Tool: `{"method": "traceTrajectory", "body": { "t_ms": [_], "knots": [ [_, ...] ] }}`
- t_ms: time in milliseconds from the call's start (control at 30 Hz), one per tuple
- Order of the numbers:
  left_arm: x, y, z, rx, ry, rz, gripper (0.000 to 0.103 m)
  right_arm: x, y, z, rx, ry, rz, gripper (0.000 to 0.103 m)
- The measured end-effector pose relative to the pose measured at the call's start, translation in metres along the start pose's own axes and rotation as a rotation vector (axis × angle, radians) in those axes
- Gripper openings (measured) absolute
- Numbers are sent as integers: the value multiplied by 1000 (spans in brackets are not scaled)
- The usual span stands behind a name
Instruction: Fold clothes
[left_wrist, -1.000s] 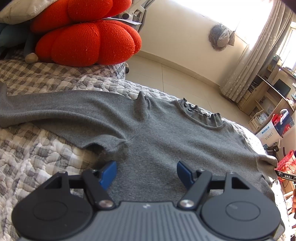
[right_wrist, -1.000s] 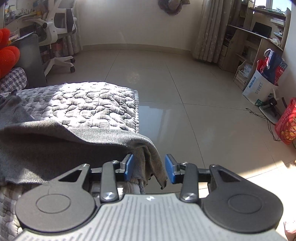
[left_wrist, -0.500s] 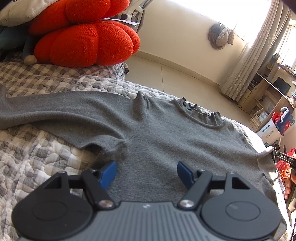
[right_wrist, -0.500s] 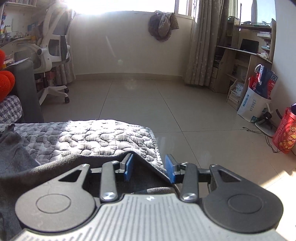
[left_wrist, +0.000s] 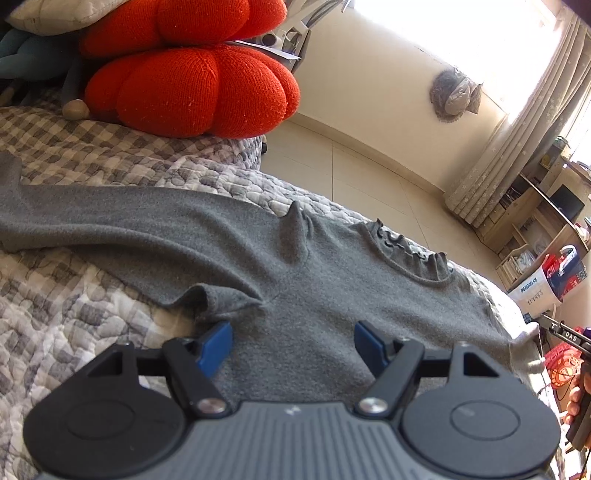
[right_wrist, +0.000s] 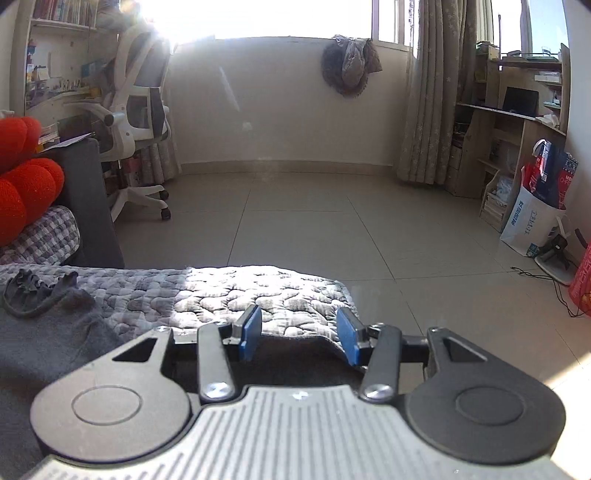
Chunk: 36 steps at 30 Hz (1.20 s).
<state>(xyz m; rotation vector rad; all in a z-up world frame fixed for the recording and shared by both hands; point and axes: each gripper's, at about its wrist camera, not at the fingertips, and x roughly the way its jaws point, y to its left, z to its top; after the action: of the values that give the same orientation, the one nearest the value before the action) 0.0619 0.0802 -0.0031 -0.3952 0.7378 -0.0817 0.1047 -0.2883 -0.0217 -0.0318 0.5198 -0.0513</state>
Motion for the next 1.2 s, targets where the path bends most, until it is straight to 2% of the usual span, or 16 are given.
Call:
{"method": "traceTrajectory", "body": {
  "t_ms": [33,100,167,333,467,533,567,600,633,767,867,1000,1100,1133,1167,1200],
  "knots": [
    [2,1,0,-15,-2,7,74,0,15,1,-51,2,47,60],
    [3,0,0,-25,-3,11,74,2,46,4,-139,17,145,60],
    [2,1,1,-18,-3,2,74,6,66,8,-159,42,214,60],
    [3,16,6,-93,-9,-25,74,30,84,24,-131,109,233,60],
    [3,16,11,-66,-29,-35,74,62,96,38,-127,227,278,60],
    [3,19,14,-74,-38,-38,74,72,107,38,-181,276,281,60],
    [3,21,16,-84,-40,-41,74,77,113,38,-213,296,280,51],
    [3,24,18,-96,-41,-45,74,76,120,40,-257,313,315,35],
    [3,27,19,-109,-44,-49,74,71,127,42,-307,306,325,6],
    [0,35,24,-149,-63,-58,74,57,154,50,-472,211,225,6],
    [-2,36,26,-134,-90,-14,74,53,154,61,-463,97,101,6],
    [-1,46,28,-154,-111,40,74,50,149,55,-428,66,56,6],
    [-1,57,31,-191,-113,52,74,48,144,49,-400,52,33,13],
    [-2,60,32,-206,-112,49,74,48,142,47,-390,48,25,30],
    [-3,63,33,-222,-112,44,74,47,140,45,-381,43,17,56],
    [-4,66,34,-237,-113,42,74,37,135,46,-342,26,22,68]
  ]
}}
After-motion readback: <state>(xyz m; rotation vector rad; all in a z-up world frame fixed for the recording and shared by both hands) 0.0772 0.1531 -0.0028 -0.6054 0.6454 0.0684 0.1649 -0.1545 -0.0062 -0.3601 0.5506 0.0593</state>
